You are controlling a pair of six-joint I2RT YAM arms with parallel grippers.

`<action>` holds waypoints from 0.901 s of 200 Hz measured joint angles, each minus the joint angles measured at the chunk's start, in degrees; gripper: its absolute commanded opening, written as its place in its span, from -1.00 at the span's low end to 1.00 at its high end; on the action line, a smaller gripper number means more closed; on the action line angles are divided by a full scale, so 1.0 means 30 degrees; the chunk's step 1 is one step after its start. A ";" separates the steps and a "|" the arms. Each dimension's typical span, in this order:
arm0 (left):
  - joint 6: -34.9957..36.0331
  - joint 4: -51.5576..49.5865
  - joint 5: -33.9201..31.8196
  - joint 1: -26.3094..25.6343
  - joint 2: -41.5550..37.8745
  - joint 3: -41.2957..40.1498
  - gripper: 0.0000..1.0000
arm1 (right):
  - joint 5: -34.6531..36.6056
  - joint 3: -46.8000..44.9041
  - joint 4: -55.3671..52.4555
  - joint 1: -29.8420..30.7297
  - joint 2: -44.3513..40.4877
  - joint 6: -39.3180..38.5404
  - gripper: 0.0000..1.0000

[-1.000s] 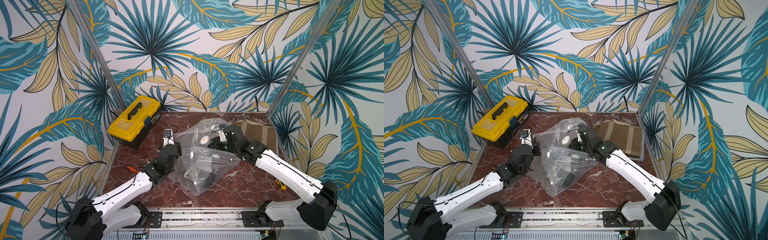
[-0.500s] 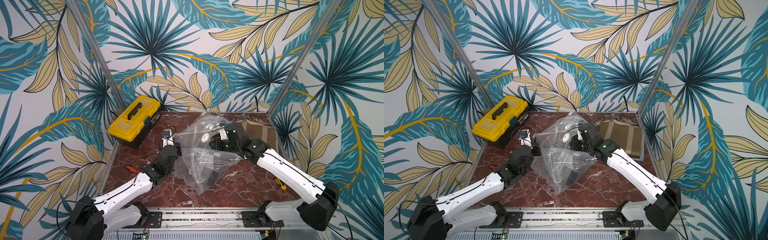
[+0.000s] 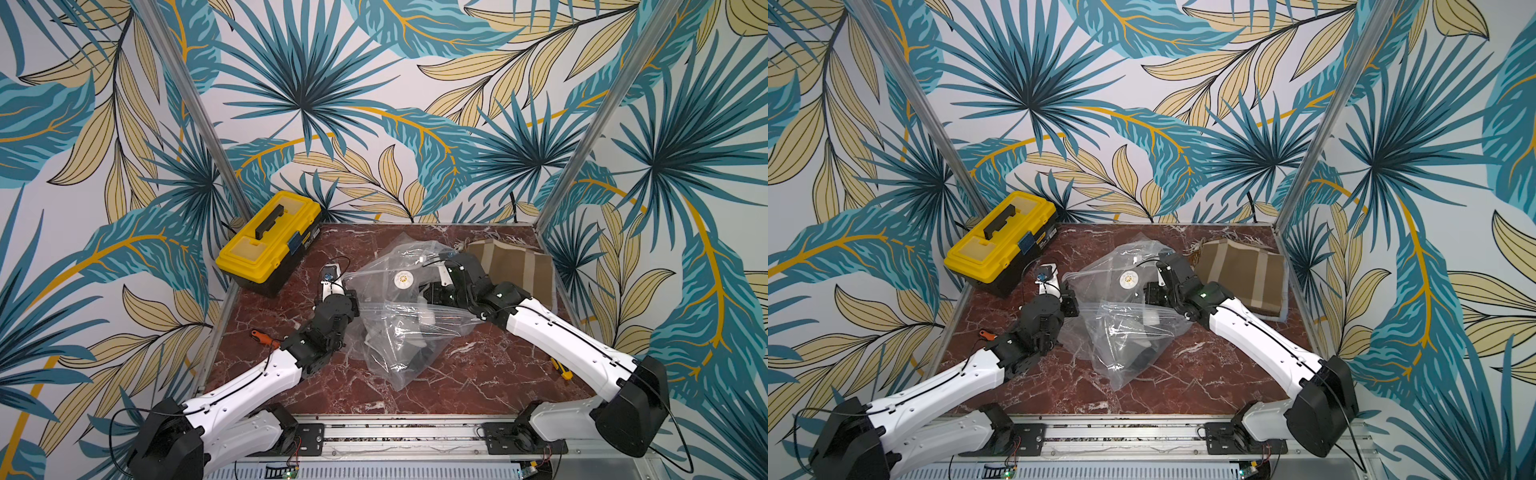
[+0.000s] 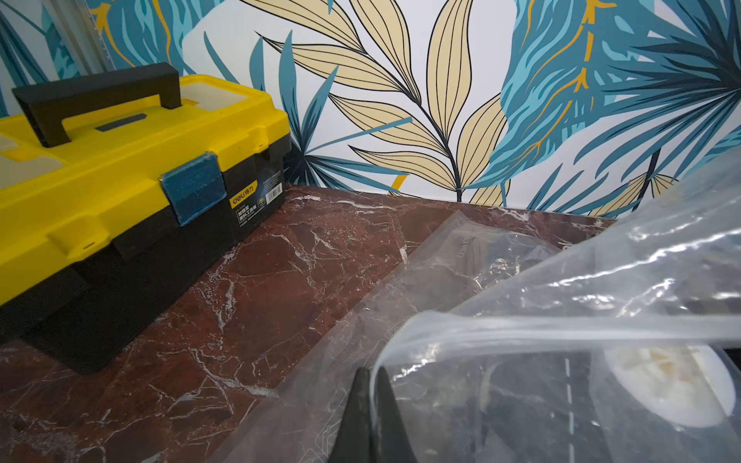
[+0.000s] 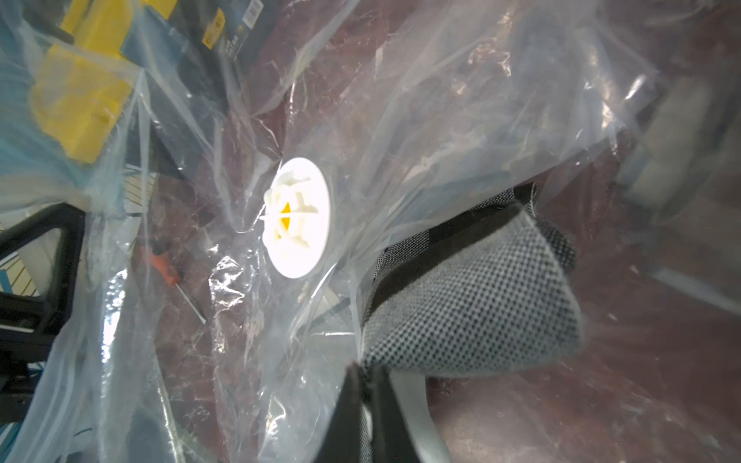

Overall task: Take the blanket out of the vacuum bag
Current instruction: Take out the blanket from the vacuum bag.

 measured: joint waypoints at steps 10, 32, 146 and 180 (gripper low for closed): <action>0.0000 0.0000 0.0007 0.0000 0.0007 0.0000 -1.00 | -0.0044 -0.0073 0.0168 -0.0051 0.0015 -0.0036 -1.00; 0.0000 -0.0022 0.0015 0.0007 0.0000 0.0000 -1.00 | -0.0073 -0.0219 0.0517 -0.0124 0.0138 -0.0015 -0.66; 0.0000 -0.0124 0.0561 0.0051 0.0000 -0.0211 -1.00 | 0.0146 -0.0532 0.0831 -0.1581 0.1282 0.0066 -0.51; 0.0022 -0.0233 0.0532 0.0073 0.0000 -0.0211 -1.00 | 0.0124 -0.0568 0.1260 -0.2084 0.2470 0.0255 -0.42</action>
